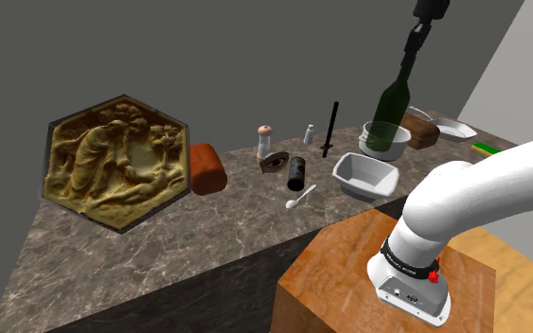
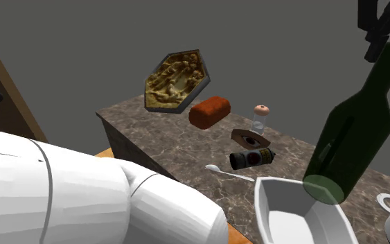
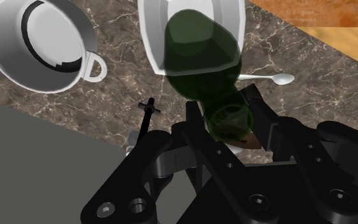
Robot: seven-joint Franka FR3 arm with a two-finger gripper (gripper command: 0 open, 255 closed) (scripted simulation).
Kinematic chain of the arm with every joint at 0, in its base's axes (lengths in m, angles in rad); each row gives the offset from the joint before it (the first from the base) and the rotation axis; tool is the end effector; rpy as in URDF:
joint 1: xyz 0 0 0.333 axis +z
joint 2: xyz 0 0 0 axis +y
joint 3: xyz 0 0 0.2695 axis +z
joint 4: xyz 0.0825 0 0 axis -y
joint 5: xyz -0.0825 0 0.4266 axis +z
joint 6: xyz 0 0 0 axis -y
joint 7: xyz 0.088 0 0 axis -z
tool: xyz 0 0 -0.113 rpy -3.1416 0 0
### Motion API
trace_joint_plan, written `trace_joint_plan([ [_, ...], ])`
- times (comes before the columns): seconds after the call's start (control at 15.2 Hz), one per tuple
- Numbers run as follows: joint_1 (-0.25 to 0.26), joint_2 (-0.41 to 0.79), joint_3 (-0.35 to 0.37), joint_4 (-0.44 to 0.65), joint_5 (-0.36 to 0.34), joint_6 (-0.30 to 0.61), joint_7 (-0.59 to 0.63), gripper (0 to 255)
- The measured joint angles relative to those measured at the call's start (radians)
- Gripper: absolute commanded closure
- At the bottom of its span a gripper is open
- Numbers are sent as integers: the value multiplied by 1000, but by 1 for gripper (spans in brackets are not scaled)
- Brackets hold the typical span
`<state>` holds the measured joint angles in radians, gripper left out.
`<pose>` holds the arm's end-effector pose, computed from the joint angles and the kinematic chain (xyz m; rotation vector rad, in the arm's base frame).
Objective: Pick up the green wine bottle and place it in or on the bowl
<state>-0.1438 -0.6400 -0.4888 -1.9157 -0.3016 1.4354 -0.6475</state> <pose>0.2837 -0.3299 0.6612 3.0777 0.0480 0.1052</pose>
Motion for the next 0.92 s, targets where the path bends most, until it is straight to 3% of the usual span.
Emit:
trace_joint_plan([
  [0.92, -26, -77, -24, -240, -39, 165, 24, 255],
])
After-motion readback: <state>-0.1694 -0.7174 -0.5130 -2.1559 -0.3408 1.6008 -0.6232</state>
